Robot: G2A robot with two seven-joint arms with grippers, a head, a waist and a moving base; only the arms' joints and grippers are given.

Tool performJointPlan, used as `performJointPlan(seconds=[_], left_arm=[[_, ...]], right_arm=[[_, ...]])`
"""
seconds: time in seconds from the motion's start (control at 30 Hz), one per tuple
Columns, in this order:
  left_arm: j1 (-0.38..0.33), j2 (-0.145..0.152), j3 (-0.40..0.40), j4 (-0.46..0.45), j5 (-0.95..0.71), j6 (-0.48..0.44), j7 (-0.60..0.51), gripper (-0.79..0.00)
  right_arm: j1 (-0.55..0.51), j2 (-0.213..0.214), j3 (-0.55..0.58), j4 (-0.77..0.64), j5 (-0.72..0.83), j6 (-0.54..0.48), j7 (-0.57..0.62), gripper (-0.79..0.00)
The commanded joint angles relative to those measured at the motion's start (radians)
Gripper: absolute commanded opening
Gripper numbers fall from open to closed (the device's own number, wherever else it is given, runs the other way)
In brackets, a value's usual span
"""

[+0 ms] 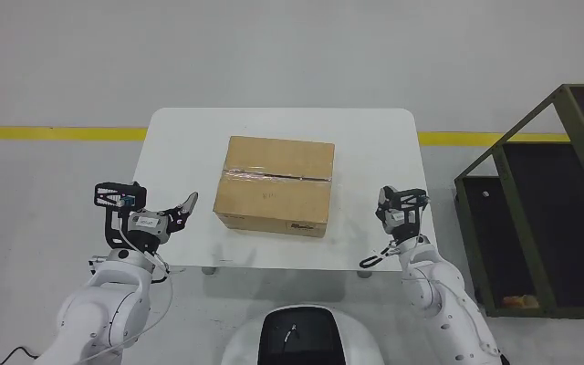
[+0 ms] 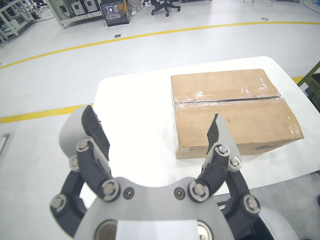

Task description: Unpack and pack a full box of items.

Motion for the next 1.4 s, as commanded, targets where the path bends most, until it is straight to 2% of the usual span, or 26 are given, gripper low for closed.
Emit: performJointPlan(seconds=[0.0, 0.1, 0.27, 0.5, 0.87, 1.23, 1.37], left_arm=[[0.000, 0.000, 0.000, 0.000, 0.000, 0.000, 0.000, 0.000], [0.000, 0.000, 0.000, 0.000, 0.000, 0.000, 0.000, 0.000], [0.000, 0.000, 0.000, 0.000, 0.000, 0.000, 0.000, 0.000], [0.000, 0.000, 0.000, 0.000, 0.000, 0.000, 0.000, 0.000], [0.000, 0.000, 0.000, 0.000, 0.000, 0.000, 0.000, 0.000], [0.000, 0.000, 0.000, 0.000, 0.000, 0.000, 0.000, 0.000], [0.000, 0.000, 0.000, 0.000, 0.000, 0.000, 0.000, 0.000]], right_arm=[[0.000, 0.000, 0.000, 0.000, 0.000, 0.000, 0.000, -0.785], [0.000, 0.000, 0.000, 0.000, 0.000, 0.000, 0.000, -0.785], [0.004, -0.005, -0.020, 0.076, 0.026, 0.010, 0.005, -0.785], [0.129, -0.032, -0.121, 0.241, 0.047, 0.054, -0.039, -0.785], [0.301, -0.082, -0.278, 0.436, 0.070, 0.036, -0.078, -0.785], [0.369, -0.110, -0.355, 0.510, 0.063, -0.023, -0.092, -0.785], [0.380, -0.116, -0.364, 0.525, 0.064, -0.017, -0.102, -0.785]])
